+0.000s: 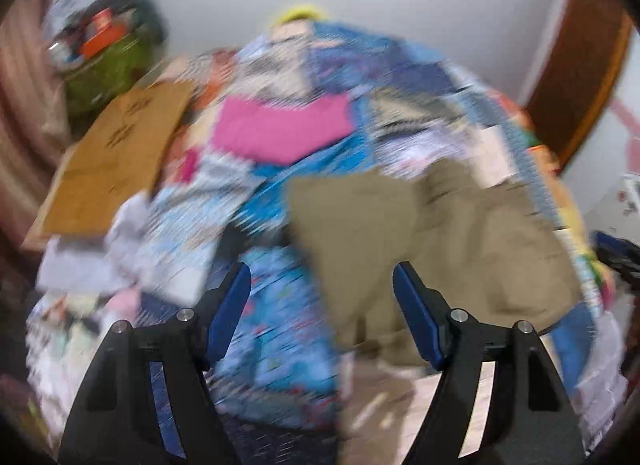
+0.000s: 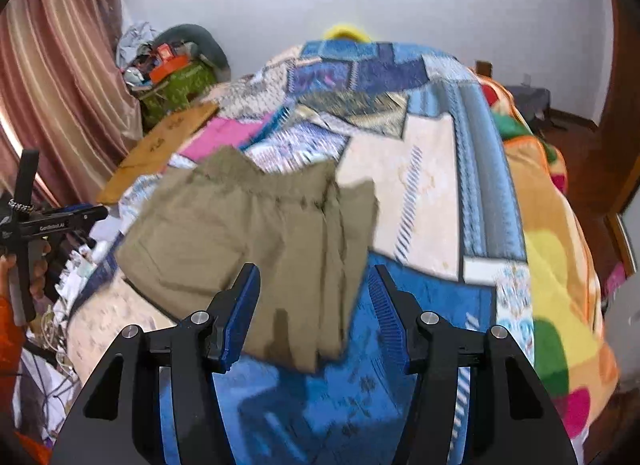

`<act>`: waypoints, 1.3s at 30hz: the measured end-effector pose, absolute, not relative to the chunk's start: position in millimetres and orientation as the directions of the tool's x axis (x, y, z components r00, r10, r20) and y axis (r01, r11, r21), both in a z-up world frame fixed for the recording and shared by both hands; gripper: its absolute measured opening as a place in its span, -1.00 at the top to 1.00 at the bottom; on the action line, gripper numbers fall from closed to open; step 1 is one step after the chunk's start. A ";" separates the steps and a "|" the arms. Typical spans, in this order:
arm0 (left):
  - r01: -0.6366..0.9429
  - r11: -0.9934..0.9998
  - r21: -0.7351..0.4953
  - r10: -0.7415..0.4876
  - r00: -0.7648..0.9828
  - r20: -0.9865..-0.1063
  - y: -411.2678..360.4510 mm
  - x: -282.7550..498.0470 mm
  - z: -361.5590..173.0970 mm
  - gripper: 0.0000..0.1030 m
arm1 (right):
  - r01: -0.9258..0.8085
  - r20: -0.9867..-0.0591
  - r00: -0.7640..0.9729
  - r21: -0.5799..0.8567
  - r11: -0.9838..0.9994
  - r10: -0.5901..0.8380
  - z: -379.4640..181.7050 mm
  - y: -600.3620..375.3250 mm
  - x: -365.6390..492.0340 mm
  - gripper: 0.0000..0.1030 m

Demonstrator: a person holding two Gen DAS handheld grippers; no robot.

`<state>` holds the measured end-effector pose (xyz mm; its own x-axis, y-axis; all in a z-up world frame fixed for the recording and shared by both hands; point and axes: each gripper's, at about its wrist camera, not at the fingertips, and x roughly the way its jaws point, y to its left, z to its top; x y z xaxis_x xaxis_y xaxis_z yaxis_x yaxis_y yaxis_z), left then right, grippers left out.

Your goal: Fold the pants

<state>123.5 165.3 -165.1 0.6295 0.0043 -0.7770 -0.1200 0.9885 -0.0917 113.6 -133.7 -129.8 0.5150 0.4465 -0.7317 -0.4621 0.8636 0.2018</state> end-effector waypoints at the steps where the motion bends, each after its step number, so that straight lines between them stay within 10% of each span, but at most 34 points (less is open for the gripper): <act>1: -0.081 0.991 -0.105 -0.029 0.641 -0.767 155.4 128.7 -160.7 -0.39 | -0.473 -0.726 0.516 0.200 0.858 0.454 -127.6 -128.8 117.1 -0.02; 9: 0.169 0.978 -0.122 -0.200 0.598 -0.776 74.7 184.9 -172.3 0.32 | -0.600 -0.719 0.467 0.169 0.782 0.514 -132.9 -76.3 134.5 0.07; 39: 0.001 0.999 -0.040 -0.034 0.580 -0.814 125.7 95.5 -210.1 0.03 | -0.512 -0.807 0.449 0.119 0.851 0.383 -161.3 -128.3 84.3 0.15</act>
<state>95.5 125.7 -210.1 0.5798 -0.0337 -0.8140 0.0014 0.9992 -0.0404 84.3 -128.3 -161.3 0.4494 0.3832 -0.8070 -0.5116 0.8509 0.1191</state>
